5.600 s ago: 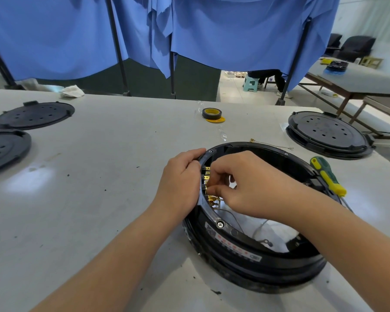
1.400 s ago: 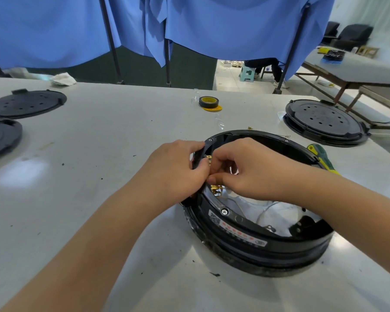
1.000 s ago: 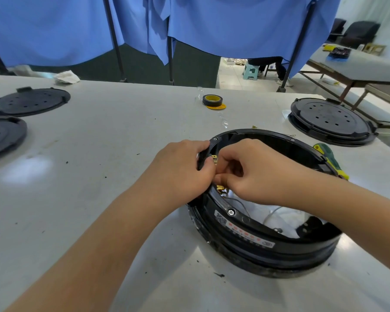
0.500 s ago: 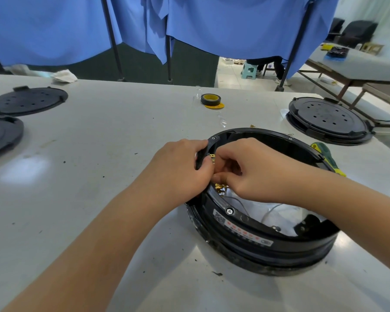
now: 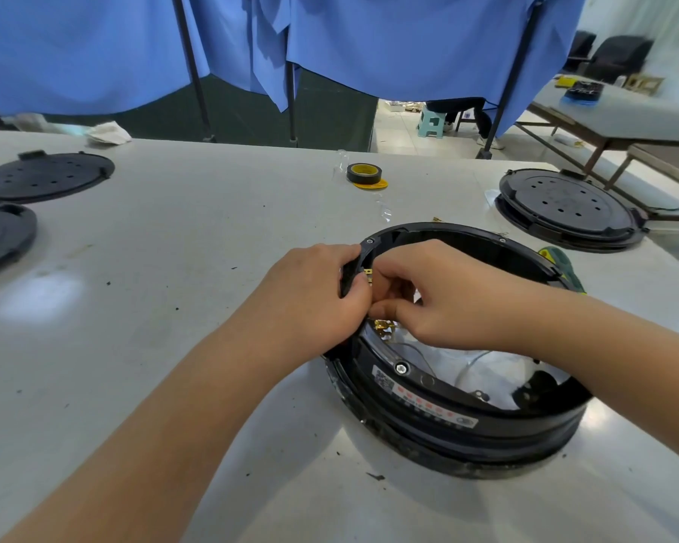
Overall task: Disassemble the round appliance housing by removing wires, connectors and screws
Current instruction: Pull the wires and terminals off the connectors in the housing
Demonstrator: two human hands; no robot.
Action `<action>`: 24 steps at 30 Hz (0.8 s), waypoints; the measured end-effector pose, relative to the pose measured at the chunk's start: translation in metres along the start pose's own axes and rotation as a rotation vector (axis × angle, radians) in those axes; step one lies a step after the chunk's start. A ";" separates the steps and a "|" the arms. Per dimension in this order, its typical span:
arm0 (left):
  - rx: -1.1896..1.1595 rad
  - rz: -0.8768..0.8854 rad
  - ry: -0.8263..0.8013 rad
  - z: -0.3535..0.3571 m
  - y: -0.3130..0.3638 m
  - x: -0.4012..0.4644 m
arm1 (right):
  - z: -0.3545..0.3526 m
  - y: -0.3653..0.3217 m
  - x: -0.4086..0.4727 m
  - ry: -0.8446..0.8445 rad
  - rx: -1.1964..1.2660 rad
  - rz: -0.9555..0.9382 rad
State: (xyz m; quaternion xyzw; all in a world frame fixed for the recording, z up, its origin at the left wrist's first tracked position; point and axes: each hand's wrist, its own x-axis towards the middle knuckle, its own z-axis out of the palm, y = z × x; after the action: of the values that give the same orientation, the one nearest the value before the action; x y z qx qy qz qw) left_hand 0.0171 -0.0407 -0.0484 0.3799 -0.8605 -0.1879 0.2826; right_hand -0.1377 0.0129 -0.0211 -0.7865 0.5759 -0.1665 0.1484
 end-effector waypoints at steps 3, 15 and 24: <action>-0.003 -0.003 0.002 0.000 0.000 0.000 | -0.002 -0.001 0.000 -0.015 -0.033 -0.020; -0.011 -0.002 0.007 0.001 0.000 0.000 | -0.003 0.000 0.000 -0.032 -0.047 -0.029; -0.006 0.004 0.030 0.003 -0.002 -0.001 | -0.002 0.010 -0.010 0.012 0.134 0.066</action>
State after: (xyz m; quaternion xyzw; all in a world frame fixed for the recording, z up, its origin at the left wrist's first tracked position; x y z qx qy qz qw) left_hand 0.0167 -0.0408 -0.0524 0.3800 -0.8564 -0.1843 0.2970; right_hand -0.1501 0.0198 -0.0246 -0.7543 0.5901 -0.2044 0.2027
